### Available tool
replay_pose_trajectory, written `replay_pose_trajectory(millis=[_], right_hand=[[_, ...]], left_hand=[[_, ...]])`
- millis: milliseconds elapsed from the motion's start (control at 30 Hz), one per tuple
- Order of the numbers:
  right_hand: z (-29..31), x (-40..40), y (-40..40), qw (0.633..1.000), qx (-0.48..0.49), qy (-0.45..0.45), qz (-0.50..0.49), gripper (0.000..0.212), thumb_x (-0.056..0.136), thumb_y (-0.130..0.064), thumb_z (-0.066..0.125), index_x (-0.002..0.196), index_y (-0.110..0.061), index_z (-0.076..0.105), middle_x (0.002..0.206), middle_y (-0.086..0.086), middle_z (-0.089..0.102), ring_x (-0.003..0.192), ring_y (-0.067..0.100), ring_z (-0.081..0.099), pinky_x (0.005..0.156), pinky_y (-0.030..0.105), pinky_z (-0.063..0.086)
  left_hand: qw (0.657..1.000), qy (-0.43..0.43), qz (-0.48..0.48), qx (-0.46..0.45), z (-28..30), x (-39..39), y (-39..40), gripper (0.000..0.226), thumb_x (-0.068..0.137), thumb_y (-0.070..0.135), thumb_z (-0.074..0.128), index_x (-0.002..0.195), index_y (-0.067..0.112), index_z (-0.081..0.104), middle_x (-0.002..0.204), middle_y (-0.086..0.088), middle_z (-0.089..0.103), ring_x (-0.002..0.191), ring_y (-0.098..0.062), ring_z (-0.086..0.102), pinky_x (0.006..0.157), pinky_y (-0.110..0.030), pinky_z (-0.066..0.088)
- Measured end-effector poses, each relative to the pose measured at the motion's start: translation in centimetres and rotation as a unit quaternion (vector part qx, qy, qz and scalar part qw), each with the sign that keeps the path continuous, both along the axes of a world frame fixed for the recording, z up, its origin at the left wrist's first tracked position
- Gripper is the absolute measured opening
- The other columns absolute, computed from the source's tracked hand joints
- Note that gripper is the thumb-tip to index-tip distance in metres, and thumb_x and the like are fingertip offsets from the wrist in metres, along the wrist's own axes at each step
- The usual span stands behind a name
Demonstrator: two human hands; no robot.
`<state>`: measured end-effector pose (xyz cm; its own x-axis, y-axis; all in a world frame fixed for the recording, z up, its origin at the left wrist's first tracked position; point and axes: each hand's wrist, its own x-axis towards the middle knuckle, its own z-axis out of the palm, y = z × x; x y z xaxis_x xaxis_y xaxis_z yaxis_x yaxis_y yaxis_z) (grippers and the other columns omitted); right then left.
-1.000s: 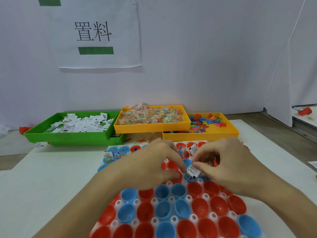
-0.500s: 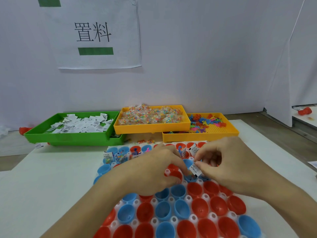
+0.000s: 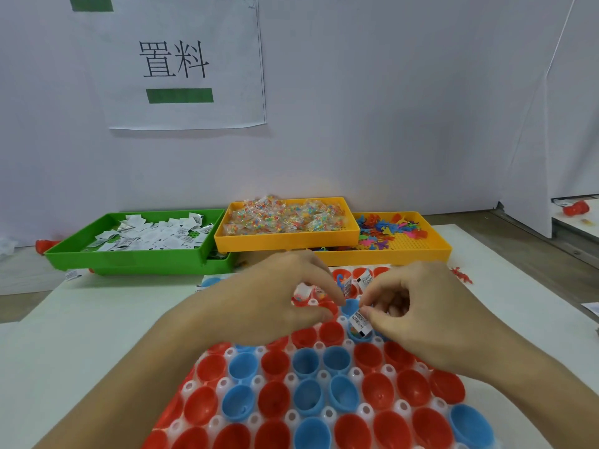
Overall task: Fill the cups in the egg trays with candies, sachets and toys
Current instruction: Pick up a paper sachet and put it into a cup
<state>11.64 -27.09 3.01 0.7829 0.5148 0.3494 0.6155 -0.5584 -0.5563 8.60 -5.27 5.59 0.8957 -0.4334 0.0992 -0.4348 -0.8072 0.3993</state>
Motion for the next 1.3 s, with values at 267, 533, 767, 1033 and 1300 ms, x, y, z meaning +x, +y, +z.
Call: replay_pose_trajectory(millis=[267, 533, 767, 1033, 1300], right_hand=[[-0.5, -0.2, 0.3, 1.000, -0.029, 0.001, 0.004, 0.014, 0.084, -0.020, 0.076, 0.083, -0.034, 0.074, 0.065, -0.016, 0.062, 0.081, -0.009, 0.059, 0.063, 0.006, 0.045], [-0.2, 0.0, -0.2, 0.999, -0.041, -0.016, 0.015, 0.021, 0.085, -0.020, 0.076, 0.081, -0.040, 0.070, 0.070, -0.017, 0.064, 0.085, -0.003, 0.059, 0.067, 0.011, 0.047], [0.1, 0.1, -0.3, 0.998, -0.047, -0.026, 0.030, 0.020, 0.086, -0.019, 0.075, 0.080, -0.038, 0.071, 0.077, -0.022, 0.066, 0.088, -0.004, 0.059, 0.075, 0.012, 0.050], [0.2, 0.2, -0.4, 0.994, -0.089, -0.033, 0.058, 0.014, 0.086, -0.020, 0.074, 0.085, -0.034, 0.076, 0.080, -0.024, 0.067, 0.092, -0.005, 0.058, 0.079, 0.010, 0.048], [0.2, 0.4, -0.5, 0.985, -0.148, -0.055, 0.071, 0.015, 0.092, -0.020, 0.067, 0.091, -0.033, 0.076, 0.085, -0.027, 0.060, 0.089, -0.007, 0.054, 0.079, 0.012, 0.045]], left_hand=[[1.000, -0.003, 0.024, -0.012, 1.0, -0.3, 0.4, 0.018, 0.093, 0.036, 0.063, 0.109, 0.043, 0.069, 0.118, 0.024, 0.052, 0.106, 0.006, 0.051, 0.083, -0.013, 0.041], [0.998, 0.016, -0.005, 0.059, -0.5, -0.5, -0.9, 0.020, 0.096, 0.033, 0.059, 0.106, 0.045, 0.071, 0.124, 0.020, 0.048, 0.113, 0.001, 0.039, 0.098, -0.021, 0.033], [0.996, 0.031, -0.006, 0.080, -1.3, -0.3, -1.3, 0.025, 0.099, 0.027, 0.055, 0.109, 0.042, 0.071, 0.132, 0.018, 0.043, 0.121, -0.002, 0.032, 0.108, -0.029, 0.029], [0.998, 0.011, -0.002, 0.060, -1.3, 0.0, -0.9, 0.021, 0.097, 0.031, 0.058, 0.109, 0.042, 0.071, 0.125, 0.022, 0.048, 0.113, 0.002, 0.037, 0.094, -0.017, 0.030], [0.998, 0.016, 0.003, 0.055, -1.3, 0.0, -0.9, 0.021, 0.096, 0.031, 0.058, 0.110, 0.043, 0.068, 0.123, 0.023, 0.047, 0.110, 0.005, 0.033, 0.091, -0.017, 0.030]])
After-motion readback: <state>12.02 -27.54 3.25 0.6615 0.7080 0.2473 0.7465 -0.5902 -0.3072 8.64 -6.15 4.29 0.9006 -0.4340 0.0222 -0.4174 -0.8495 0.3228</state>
